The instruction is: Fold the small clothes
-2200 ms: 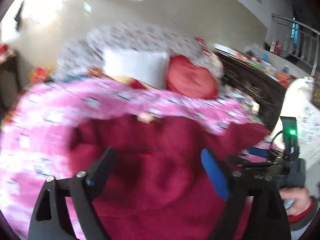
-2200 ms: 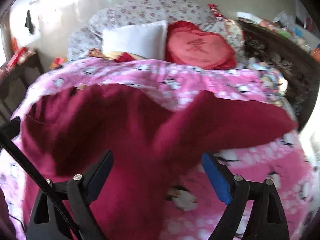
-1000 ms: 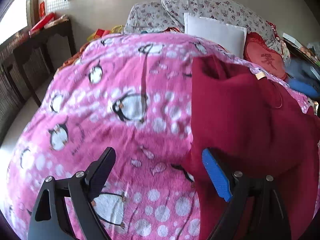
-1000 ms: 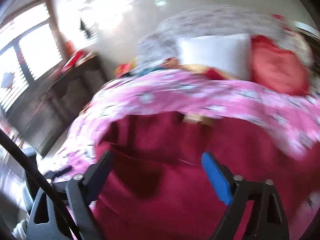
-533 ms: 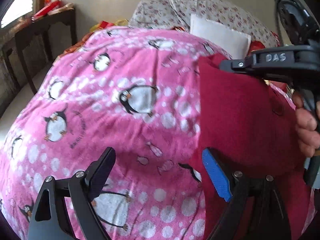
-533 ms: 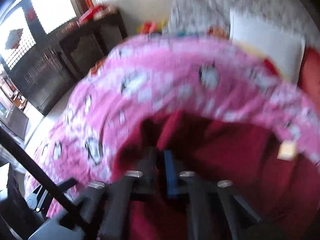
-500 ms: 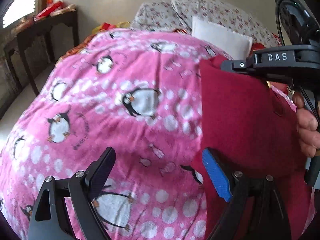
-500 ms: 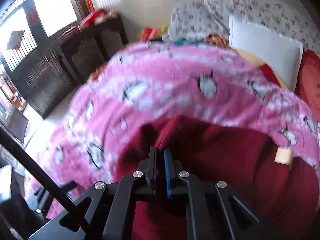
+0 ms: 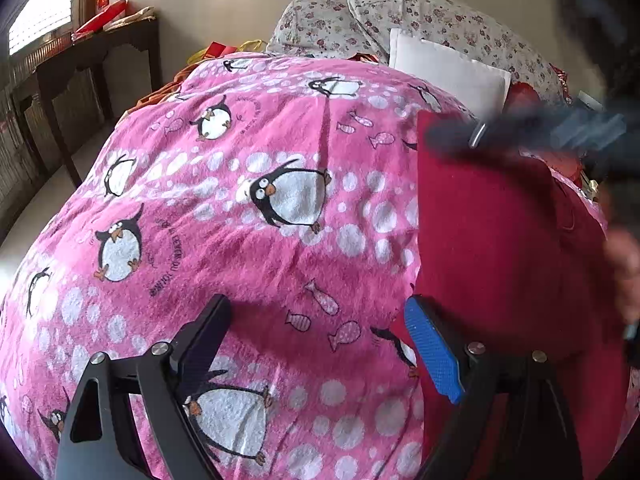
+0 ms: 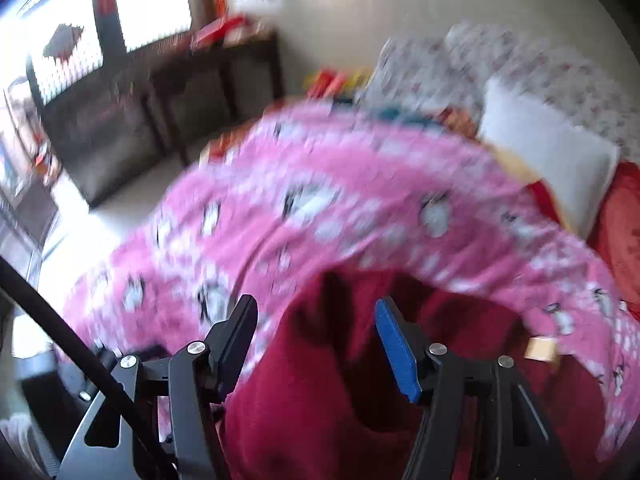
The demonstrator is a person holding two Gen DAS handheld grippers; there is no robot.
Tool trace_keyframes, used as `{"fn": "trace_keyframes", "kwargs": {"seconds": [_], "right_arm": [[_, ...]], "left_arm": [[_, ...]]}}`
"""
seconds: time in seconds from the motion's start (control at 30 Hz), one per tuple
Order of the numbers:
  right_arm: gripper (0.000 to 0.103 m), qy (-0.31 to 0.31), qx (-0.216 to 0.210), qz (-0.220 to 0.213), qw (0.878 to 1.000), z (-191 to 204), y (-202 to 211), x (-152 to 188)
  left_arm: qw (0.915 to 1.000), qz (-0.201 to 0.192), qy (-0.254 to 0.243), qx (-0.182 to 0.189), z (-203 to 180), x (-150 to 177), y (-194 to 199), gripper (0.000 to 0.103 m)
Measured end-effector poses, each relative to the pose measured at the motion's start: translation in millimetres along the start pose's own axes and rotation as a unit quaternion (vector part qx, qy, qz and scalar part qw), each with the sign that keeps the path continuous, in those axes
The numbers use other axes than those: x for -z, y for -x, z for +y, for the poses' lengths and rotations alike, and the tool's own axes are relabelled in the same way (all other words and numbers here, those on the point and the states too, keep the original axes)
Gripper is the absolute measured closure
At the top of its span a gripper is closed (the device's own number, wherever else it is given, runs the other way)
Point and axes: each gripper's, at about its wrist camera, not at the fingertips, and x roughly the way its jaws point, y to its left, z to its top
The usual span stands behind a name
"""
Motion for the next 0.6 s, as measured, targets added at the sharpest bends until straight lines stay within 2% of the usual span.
{"fn": "trace_keyframes", "kwargs": {"seconds": [0.03, 0.07, 0.13, 0.2, 0.33, 0.37, 0.43, 0.5, 0.53, 0.57, 0.6], "right_arm": [[0.082, -0.001, 0.008, 0.015, 1.0, -1, -10, 3], [0.097, -0.008, 0.006, 0.014, 1.0, -2, -13, 4], [0.099, -0.018, -0.017, -0.029, 0.999, -1, -2, 2], [0.099, -0.01, -0.018, -0.075, 0.997, 8, 9, -7], [0.098, -0.039, -0.02, -0.081, 0.996, 13, -19, -21], [0.095, -0.053, -0.024, -0.076, 0.995, 10, -29, -19], [0.08, -0.087, -0.052, -0.073, 0.992, 1, -31, -6], [0.049, -0.115, -0.075, -0.08, 0.987, -11, -7, 9], [0.043, -0.119, -0.071, -0.087, 0.986, -17, 8, 18], [0.036, -0.115, -0.045, -0.105, 0.987, -28, 36, 35], [0.035, -0.115, -0.013, -0.116, 0.987, -38, 58, 50]], "left_arm": [[1.0, -0.002, 0.003, -0.001, 2, 0, 2, 0.015], [1.0, -0.005, 0.007, -0.003, 5, -1, 4, 0.015], [0.9997, -0.015, 0.02, -0.007, 11, -3, 7, 0.015], [0.9993, -0.021, 0.029, -0.011, 15, -4, 9, 0.015], [0.9986, -0.033, 0.032, -0.027, 17, -5, 12, 0.015], [0.9986, -0.033, 0.029, -0.028, 16, -5, 12, 0.015], [0.9986, -0.035, 0.027, -0.029, 16, -4, 13, 0.015], [0.9986, -0.037, 0.023, -0.028, 14, -4, 14, 0.015], [0.9987, -0.038, 0.02, -0.028, 13, -3, 15, 0.015], [0.9987, -0.04, 0.017, -0.027, 12, -3, 17, 0.015], [0.9985, -0.045, 0.015, -0.027, 11, -3, 20, 0.015]]}}
